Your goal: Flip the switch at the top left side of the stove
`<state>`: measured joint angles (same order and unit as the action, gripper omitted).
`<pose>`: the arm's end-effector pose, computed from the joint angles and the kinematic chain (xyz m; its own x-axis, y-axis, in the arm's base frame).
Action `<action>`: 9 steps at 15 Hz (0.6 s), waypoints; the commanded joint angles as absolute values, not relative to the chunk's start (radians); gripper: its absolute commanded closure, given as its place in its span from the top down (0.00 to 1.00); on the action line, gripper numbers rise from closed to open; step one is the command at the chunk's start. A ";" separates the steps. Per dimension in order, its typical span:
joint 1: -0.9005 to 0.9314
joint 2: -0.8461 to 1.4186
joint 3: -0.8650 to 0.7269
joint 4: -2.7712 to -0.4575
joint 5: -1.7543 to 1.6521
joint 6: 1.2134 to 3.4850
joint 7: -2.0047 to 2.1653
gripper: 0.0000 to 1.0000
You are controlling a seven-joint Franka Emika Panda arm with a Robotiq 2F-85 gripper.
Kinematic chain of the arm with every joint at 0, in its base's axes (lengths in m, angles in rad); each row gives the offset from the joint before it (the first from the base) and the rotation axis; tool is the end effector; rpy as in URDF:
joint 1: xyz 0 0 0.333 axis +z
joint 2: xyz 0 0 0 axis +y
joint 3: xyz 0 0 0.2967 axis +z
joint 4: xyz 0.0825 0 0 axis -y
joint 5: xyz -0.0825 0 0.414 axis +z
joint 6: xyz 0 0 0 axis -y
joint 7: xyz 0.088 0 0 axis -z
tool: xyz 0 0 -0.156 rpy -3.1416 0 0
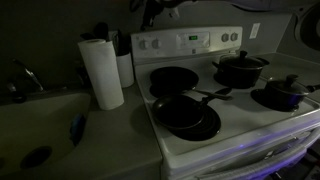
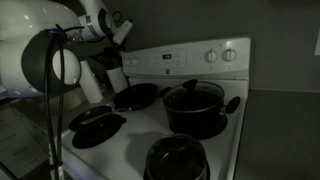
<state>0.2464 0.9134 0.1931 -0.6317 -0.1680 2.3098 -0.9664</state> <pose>0.8221 0.2775 0.4958 0.0890 0.9189 0.3843 0.7479 -0.3165 0.5835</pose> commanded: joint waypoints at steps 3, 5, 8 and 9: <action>0.203 0.961 0.293 -0.538 -0.048 2.199 -1.031 0.00; 0.206 0.963 0.308 -0.532 -0.028 2.173 -1.021 0.00; 0.207 0.983 0.310 -0.524 -0.033 2.175 -1.023 0.00; 0.207 0.991 0.310 -0.520 -0.037 2.177 -1.024 0.00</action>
